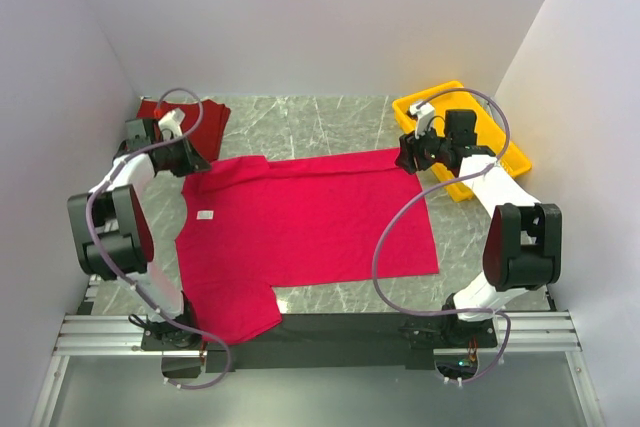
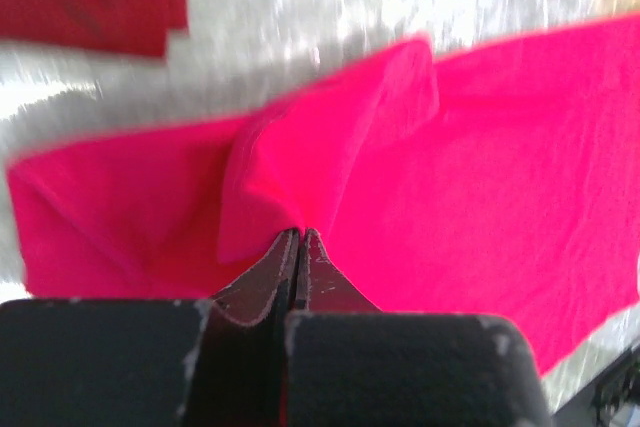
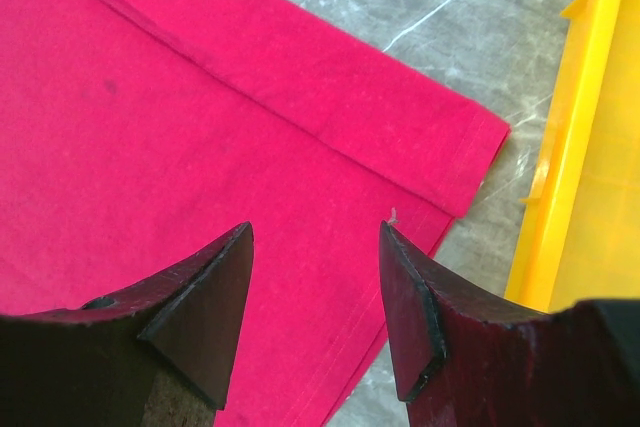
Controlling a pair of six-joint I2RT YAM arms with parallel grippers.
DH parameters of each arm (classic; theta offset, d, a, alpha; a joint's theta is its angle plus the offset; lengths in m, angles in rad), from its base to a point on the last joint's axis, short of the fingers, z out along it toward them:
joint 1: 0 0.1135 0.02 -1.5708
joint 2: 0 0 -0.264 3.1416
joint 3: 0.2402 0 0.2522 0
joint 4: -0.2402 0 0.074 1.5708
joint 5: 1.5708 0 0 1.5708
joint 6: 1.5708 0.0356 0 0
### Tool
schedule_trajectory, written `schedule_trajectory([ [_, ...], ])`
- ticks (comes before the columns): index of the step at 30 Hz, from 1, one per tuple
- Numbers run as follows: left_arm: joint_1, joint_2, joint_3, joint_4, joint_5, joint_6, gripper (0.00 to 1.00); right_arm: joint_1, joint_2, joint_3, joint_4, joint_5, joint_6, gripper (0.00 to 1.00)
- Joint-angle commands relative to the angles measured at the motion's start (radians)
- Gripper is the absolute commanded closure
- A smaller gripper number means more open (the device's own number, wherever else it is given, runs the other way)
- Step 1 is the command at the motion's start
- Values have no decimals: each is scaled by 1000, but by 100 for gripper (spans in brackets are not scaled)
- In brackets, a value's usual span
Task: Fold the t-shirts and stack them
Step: Fold the tshirt
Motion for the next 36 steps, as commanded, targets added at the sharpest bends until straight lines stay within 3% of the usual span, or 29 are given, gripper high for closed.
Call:
schedule_trajectory([
  [1, 3, -112, -71, -25, 35, 58, 99, -9, -54, -11, 31, -17, 8, 40],
  [6, 3, -216, -159, -91, 2, 94, 99, -8, -55, -22, 45, -29, 11, 40],
  [20, 3, -270, -234, -162, -47, 133, 99, -8, -59, -32, 68, -49, 28, 40],
  [24, 3, -273, -229, -156, -89, 127, 93, -9, -62, -37, 70, -48, 23, 40],
  [25, 2, -275, -223, -156, -104, 127, 86, -9, -62, -37, 70, -48, 21, 40],
  [32, -7, -253, -171, -240, -305, 115, 66, -9, -59, -42, 82, -52, 32, 40],
  [36, -9, -367, -206, -140, -347, 44, 53, -8, -51, -34, 77, -49, 26, 40],
])
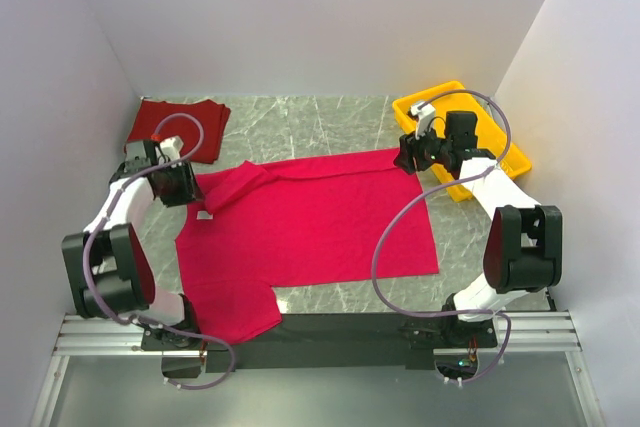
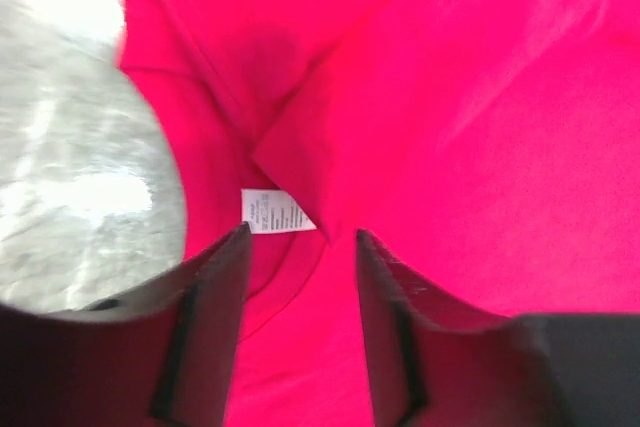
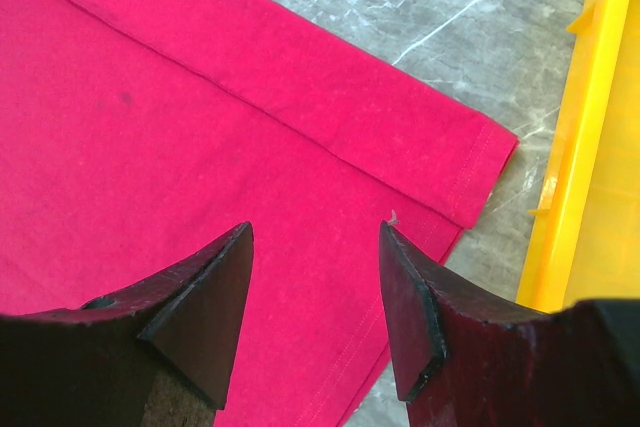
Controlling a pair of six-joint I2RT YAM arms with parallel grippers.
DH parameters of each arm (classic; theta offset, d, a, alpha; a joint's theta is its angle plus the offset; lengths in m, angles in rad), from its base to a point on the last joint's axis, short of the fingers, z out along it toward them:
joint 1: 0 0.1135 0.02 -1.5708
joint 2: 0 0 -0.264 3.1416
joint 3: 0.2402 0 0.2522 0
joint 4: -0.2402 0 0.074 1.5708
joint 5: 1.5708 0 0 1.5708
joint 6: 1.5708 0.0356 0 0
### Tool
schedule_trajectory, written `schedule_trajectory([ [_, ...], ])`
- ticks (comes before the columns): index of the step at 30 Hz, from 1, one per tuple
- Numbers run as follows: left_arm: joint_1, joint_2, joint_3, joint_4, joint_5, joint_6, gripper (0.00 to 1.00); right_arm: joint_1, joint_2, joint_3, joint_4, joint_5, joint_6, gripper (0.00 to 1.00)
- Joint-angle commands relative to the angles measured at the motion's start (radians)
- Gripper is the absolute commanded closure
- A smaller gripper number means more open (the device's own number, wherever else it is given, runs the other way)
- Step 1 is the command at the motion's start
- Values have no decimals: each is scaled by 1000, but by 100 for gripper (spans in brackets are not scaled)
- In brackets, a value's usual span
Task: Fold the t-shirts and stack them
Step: Fold the tshirt
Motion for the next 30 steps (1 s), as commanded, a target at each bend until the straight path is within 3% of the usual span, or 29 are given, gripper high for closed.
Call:
schedule_trajectory([
  [1, -5, -119, 2, 89, -78, -67, 47, -6, -33, 0, 26, -22, -1, 40],
  [10, -20, 122, 146, 147, 66, -279, 39, -8, -30, 3, 20, -25, 3, 40],
  [18, -142, 324, 282, 115, 73, -187, 40, -8, -35, -5, 12, -25, 3, 40],
  [30, -228, 504, 446, 3, -71, -101, 41, -8, -44, -12, 7, -22, 4, 40],
])
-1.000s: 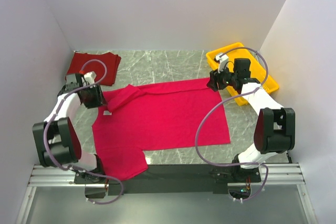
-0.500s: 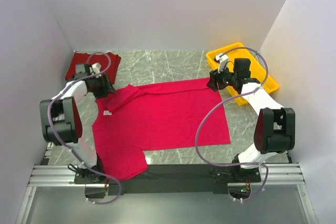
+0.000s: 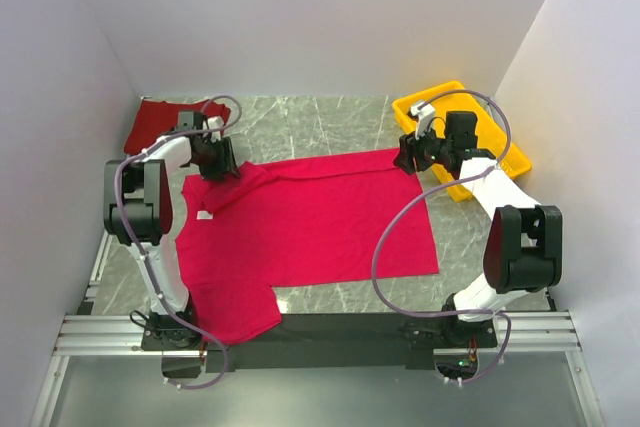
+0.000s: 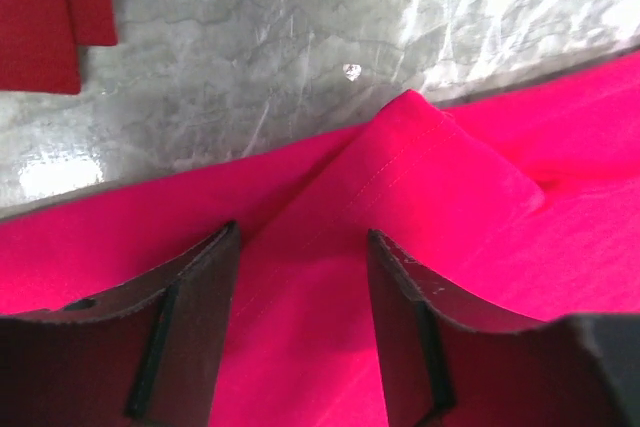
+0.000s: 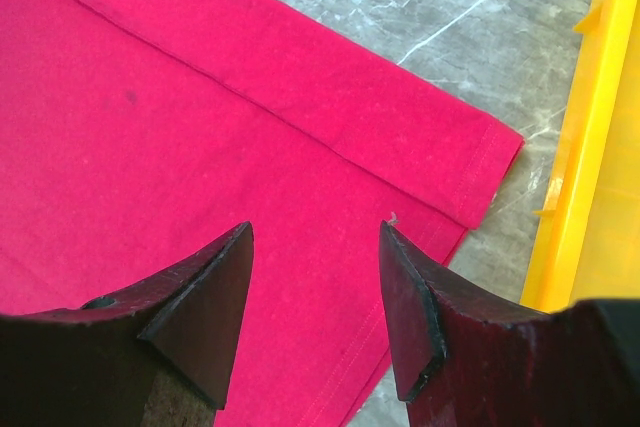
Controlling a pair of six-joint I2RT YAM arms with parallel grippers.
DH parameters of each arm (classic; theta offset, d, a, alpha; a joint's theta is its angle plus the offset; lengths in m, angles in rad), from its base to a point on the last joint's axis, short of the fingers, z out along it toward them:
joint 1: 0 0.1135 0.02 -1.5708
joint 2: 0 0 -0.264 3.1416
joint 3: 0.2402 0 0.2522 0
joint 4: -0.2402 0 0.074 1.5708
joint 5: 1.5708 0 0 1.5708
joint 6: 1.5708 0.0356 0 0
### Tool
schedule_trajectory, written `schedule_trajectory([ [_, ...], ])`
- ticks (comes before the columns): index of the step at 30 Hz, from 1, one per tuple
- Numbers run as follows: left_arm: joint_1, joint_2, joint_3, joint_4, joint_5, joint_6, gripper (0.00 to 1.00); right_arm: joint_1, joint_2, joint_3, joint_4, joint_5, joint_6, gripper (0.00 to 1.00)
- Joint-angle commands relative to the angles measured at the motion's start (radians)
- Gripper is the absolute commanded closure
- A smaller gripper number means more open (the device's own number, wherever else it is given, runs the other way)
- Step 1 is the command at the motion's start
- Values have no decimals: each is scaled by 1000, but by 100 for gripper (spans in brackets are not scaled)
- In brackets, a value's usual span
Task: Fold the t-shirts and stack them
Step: Fold the tshirt
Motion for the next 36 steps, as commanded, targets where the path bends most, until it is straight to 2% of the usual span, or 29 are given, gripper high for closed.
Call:
schedule_trajectory([
  [1, -15, 17, 65, -45, -39, 54, 42, -8, -44, -12, 10, -14, 5, 40],
  [6, -50, 45, 94, -62, -39, 73, 51, -8, -43, -11, 9, -14, 5, 40],
  [8, -52, 43, 102, -63, -30, 79, 63, -8, -41, -11, 4, -12, 5, 40],
  [9, -52, 42, 102, -60, -19, 82, 73, -8, -41, -11, 4, -11, 5, 40],
  [11, -52, 26, 99, -53, -8, 88, 80, -8, -41, -9, 6, -11, 4, 40],
  [12, -52, 22, 97, -51, 0, 96, 88, -6, -39, -11, 7, -12, 5, 40],
  [16, -52, -17, 84, -51, 41, 123, 99, -8, -39, -9, 6, -11, 7, 40],
  [23, -53, -190, 28, -49, 96, 166, 99, -8, -41, -9, 6, -8, 3, 40],
  [29, -67, -334, -117, -78, 168, 177, 99, -6, -43, -6, 7, -8, 8, 40],
  [31, -84, -348, -182, -129, 236, 185, 96, -8, -41, -5, 9, -3, 8, 40],
  [32, -93, -345, -205, -152, 254, 186, 95, -8, -39, -3, 9, -3, 8, 40],
  [35, -170, -360, -289, -195, 343, 179, 80, -6, -35, 5, 9, -5, 8, 40],
  [36, -194, -363, -303, -203, 305, 151, 66, -8, -33, 9, 10, -5, 10, 40],
])
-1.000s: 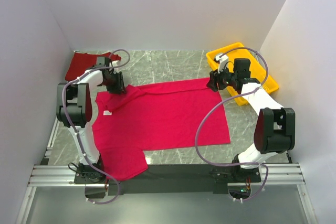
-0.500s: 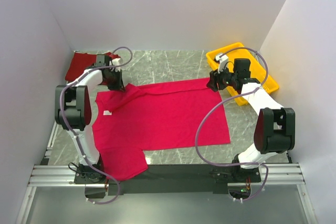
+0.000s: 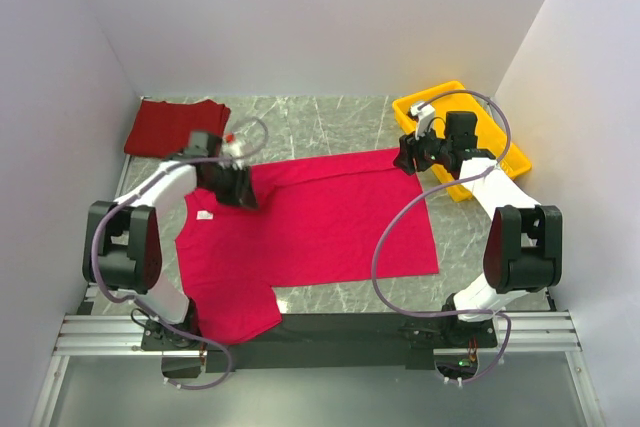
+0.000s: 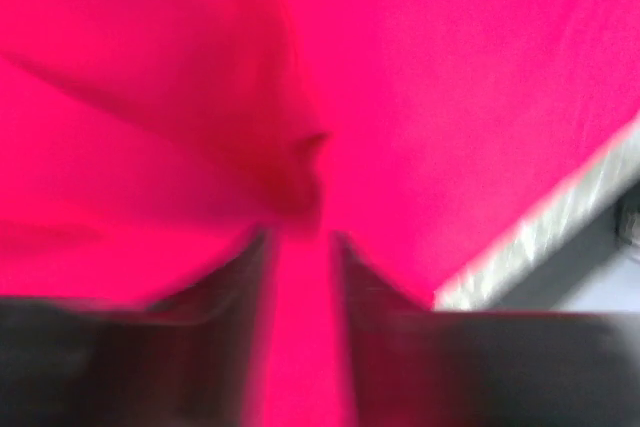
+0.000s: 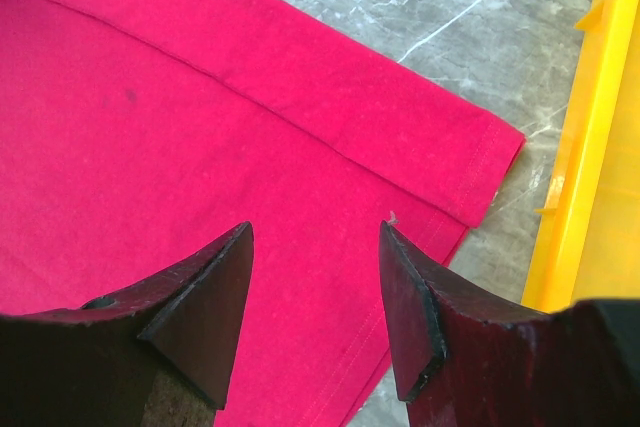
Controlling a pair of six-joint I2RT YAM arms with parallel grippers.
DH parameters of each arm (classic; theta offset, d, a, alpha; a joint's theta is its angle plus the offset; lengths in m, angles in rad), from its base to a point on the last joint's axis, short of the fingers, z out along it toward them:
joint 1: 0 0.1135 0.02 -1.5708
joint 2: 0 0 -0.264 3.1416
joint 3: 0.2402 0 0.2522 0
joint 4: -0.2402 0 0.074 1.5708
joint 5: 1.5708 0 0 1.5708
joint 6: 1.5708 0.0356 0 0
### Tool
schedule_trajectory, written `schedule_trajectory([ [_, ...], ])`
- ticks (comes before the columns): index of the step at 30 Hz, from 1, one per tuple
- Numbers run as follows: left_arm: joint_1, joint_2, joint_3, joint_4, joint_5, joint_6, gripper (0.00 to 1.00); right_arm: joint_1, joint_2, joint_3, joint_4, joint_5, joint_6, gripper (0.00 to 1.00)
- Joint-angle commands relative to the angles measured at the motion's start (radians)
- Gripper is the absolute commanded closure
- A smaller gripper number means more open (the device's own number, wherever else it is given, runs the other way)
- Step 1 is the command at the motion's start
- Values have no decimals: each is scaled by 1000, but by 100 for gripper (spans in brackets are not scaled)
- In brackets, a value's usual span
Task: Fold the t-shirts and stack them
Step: Fold the tshirt
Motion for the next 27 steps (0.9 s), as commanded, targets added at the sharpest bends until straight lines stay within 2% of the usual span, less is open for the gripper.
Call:
schedule_trajectory([
  [1, -102, -4, -39, -116, 20, -31, 50, -8, -33, 12, 13, -6, 10, 40],
  [2, -115, -12, -33, -120, -29, -51, 40, -8, -30, 15, 10, -7, 12, 40],
  [3, -124, -33, -28, -108, -69, -82, 34, -8, -29, 17, 11, -7, 12, 40],
  [7, -132, -235, -1, 10, -405, -165, 28, -6, -27, 27, 5, -13, 10, 40],
  [11, -112, -311, -2, 110, -541, -199, 8, -6, -32, 24, 7, -18, 18, 40],
  [14, -41, -221, 28, 77, -493, -220, 10, -6, -39, 20, 8, -21, 21, 40],
  [16, -9, -132, 44, 46, -467, -225, 16, -6, -44, 12, 10, -18, 21, 40],
  [22, 22, 20, 51, 89, -406, -222, 23, -8, -59, -14, 10, -15, 12, 40],
  [27, 39, 138, 114, 83, -390, -203, 33, -8, -59, -13, 8, -12, 12, 40],
])
